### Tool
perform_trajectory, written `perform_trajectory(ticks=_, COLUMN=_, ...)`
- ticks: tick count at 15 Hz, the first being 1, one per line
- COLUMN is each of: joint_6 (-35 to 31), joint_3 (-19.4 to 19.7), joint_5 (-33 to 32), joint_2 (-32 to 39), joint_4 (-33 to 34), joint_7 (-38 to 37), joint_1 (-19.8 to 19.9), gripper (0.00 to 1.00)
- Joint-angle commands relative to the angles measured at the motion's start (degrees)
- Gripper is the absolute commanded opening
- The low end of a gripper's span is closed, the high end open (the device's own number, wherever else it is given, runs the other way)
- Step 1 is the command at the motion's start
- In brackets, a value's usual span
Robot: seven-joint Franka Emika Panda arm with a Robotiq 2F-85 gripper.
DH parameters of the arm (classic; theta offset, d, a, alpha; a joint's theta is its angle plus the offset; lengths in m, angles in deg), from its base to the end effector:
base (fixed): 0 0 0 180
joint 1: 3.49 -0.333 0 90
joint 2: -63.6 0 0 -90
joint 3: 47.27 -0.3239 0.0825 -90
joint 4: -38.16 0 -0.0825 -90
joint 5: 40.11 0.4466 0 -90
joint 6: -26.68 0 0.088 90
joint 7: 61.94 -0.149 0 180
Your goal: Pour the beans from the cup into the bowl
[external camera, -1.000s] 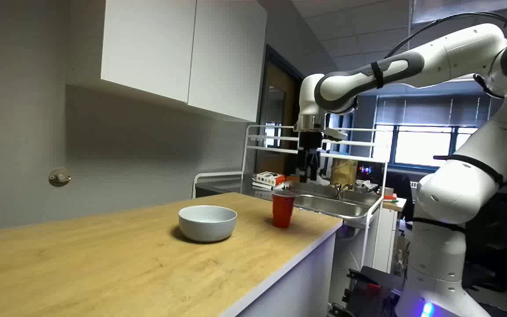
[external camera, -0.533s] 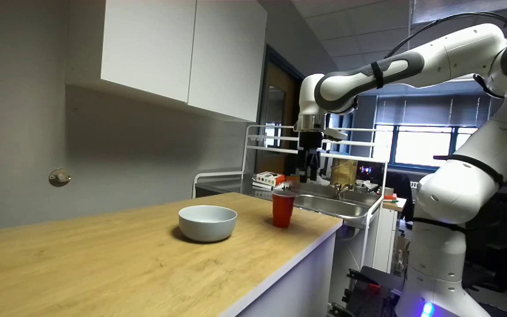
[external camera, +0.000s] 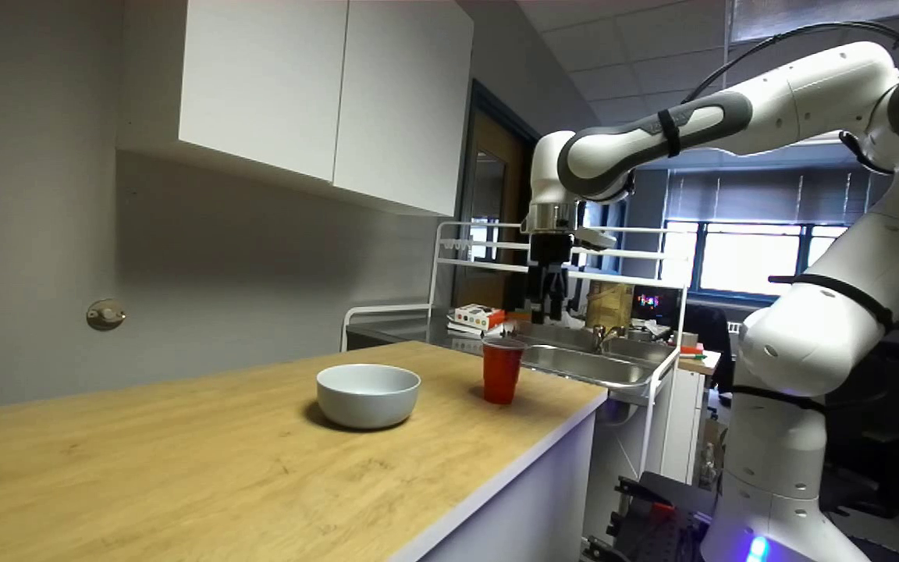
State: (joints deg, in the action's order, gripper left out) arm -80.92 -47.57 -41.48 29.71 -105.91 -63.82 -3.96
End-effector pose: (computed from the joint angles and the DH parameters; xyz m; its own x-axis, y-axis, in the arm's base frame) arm 0.4167 0.0027 0.4185 0.9989 -0.0132 -0.0443 -0.0120 -0.9996 0.0268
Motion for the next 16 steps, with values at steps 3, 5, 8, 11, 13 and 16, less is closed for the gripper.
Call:
perform_trajectory(ticks=3, joint_6=-1.6, joint_3=0.0, joint_5=0.1, joint_2=1.4, joint_4=0.9, joint_7=-1.6, joint_1=1.0, gripper=1.00)
perform_trajectory(ticks=5, joint_6=-3.0, joint_3=0.2, joint_5=0.2, joint_2=2.7, joint_4=1.3, joint_7=-2.7, joint_1=1.7, gripper=1.00)
perform_trajectory(ticks=8, joint_6=-5.7, joint_3=0.6, joint_5=0.0, joint_2=4.7, joint_4=1.3, joint_7=-4.7, joint_1=3.6, gripper=1.00)
perform_trajectory(ticks=11, joint_6=-8.4, joint_3=0.9, joint_5=0.3, joint_2=7.6, joint_4=1.3, joint_7=-7.5, joint_1=5.4, gripper=1.00)
perform_trajectory(ticks=13, joint_6=-10.1, joint_3=1.2, joint_5=0.3, joint_2=9.4, joint_4=1.3, joint_7=-9.2, joint_1=6.3, gripper=1.00)
perform_trajectory(ticks=16, joint_6=-13.0, joint_3=1.5, joint_5=0.5, joint_2=12.1, joint_4=1.1, joint_7=-11.9, joint_1=7.2, gripper=1.00)
